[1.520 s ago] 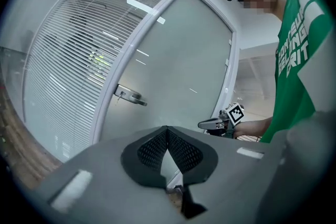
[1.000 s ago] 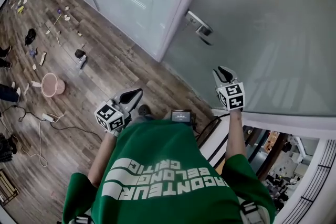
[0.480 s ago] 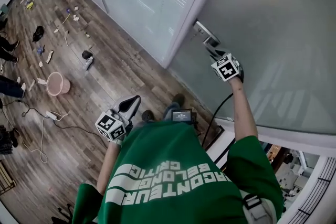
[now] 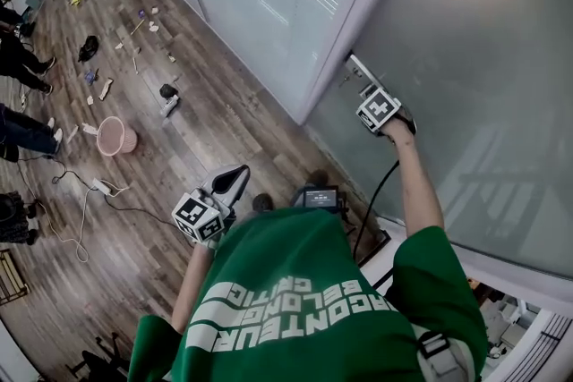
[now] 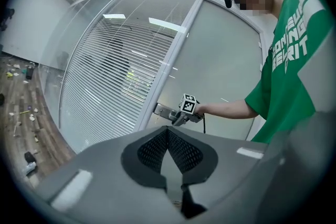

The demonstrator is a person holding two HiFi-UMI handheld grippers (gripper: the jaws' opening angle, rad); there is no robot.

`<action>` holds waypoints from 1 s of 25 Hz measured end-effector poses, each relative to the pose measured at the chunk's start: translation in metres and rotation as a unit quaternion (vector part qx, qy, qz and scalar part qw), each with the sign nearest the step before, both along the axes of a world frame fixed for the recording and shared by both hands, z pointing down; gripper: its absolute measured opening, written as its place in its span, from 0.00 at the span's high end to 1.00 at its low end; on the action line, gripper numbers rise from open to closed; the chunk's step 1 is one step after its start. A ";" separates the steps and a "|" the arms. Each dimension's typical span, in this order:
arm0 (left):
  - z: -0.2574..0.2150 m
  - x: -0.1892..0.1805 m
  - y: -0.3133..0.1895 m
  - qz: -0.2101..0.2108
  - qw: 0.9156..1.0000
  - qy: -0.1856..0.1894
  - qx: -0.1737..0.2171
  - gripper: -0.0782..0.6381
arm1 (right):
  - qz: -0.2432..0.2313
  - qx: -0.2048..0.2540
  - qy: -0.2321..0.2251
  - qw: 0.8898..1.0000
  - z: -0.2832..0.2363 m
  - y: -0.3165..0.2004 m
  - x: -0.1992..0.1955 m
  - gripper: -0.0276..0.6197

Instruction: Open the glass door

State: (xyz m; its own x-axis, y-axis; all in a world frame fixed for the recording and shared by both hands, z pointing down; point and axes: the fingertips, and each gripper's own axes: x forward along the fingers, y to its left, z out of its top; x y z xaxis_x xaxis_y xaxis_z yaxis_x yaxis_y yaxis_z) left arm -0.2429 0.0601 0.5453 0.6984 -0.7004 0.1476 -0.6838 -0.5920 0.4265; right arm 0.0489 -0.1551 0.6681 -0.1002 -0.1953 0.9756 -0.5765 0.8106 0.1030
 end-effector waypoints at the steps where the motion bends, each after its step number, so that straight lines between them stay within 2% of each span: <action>1: -0.002 0.002 -0.002 -0.003 1.000 -0.001 0.000 0.88 | -0.001 -0.028 -0.002 1.000 0.005 0.004 -0.003 0.76; 3: -0.002 0.005 -0.008 -0.010 1.000 -0.002 -0.001 0.88 | 0.003 -0.071 -0.015 0.997 0.020 0.008 -0.008 0.76; 5: 0.000 0.008 -0.013 -0.018 1.000 -0.003 -0.003 0.88 | 0.010 -0.090 -0.013 0.996 0.037 0.009 -0.007 0.78; 6: 0.001 0.009 -0.015 -0.021 1.000 -0.003 -0.005 0.88 | 0.009 -0.093 -0.002 0.996 0.042 0.010 -0.004 0.97; 8: 0.002 0.011 -0.018 -0.025 1.000 -0.002 -0.008 0.88 | 0.002 -0.109 0.009 0.994 0.044 0.015 -0.002 0.97; 12: 0.001 0.022 -0.029 -0.026 1.000 0.000 -0.013 0.88 | -0.008 -0.141 -0.014 0.990 0.039 0.024 -0.007 0.97; 20: 0.003 0.043 -0.045 0.003 1.000 0.000 -0.017 0.88 | -0.015 -0.112 -0.039 0.993 0.040 0.025 -0.015 0.97; 23: 0.000 0.047 -0.055 0.012 1.000 0.001 -0.012 0.88 | -0.023 -0.053 -0.096 0.994 0.042 0.014 -0.024 0.97; 25: -0.002 0.049 -0.062 0.016 1.000 0.000 -0.011 0.88 | -0.034 0.003 -0.146 0.989 0.042 0.005 -0.033 0.97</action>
State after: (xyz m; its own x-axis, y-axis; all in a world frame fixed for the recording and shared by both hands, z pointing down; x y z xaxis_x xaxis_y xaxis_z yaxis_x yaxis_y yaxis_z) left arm -0.1940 -0.0019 0.5436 0.7198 -0.6748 0.1627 -0.6653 -0.6037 0.4393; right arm 0.0158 -0.1502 0.7099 -0.3900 -0.1844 0.9022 -0.5263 0.8485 -0.0542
